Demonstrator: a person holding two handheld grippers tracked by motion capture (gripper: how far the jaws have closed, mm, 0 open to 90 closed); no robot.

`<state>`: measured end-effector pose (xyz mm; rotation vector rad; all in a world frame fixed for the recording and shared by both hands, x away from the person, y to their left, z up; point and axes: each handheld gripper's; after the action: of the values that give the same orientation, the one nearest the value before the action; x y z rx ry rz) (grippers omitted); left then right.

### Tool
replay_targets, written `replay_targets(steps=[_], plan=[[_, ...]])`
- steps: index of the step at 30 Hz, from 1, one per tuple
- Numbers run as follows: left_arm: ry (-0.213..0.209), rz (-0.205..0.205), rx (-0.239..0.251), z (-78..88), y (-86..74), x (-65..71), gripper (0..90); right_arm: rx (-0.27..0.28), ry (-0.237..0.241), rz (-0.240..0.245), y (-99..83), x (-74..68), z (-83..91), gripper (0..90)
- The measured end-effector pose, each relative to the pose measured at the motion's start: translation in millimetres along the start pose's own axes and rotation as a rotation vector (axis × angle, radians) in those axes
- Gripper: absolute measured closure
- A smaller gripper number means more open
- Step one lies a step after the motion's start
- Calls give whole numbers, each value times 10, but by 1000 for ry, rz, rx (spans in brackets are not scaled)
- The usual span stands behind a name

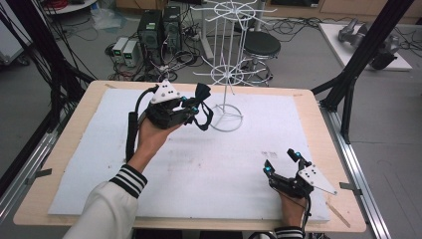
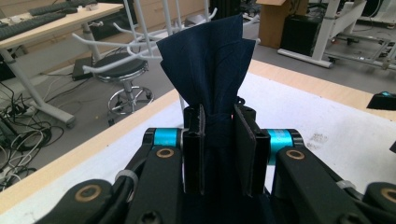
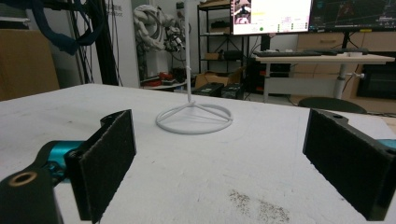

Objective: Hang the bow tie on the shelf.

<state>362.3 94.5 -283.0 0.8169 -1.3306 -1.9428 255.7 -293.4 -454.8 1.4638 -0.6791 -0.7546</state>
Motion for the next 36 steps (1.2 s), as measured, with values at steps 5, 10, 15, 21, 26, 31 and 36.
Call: replay_targets(steps=[5, 10, 15, 21, 26, 31, 36], plan=[[2, -10, 11, -30, 83, -7, 741, 0, 0, -1, 0, -1, -1, 86], [-3, -6, 24, -66, 139, -2, 741, 1, -1, -2, 0, 1, 0, 86], [-11, -15, 23, -82, 161, 38, 741, 1, 0, -1, 1, 4, 0, 86], [-15, -27, 30, -81, 205, 88, 741, 1, 0, -3, 0, 0, -1, 86], [-23, -32, 36, -92, 257, 130, 742, 3, 0, -3, 0, 0, -2, 86], [-37, -40, 43, -114, 312, 176, 741, 3, -1, -4, 0, 0, -2, 86], [-52, -28, 51, -142, 354, 218, 742, 3, -1, -2, 0, 3, -1, 86]])
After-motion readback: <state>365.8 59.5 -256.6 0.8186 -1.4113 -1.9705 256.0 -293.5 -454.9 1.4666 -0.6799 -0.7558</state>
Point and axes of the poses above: each handheld gripper's, and its own axes: z roughly backward along the jaws, y roughly out of its top, x roughly to its right, and after that the axes turned 11 degrees about y, right-handed
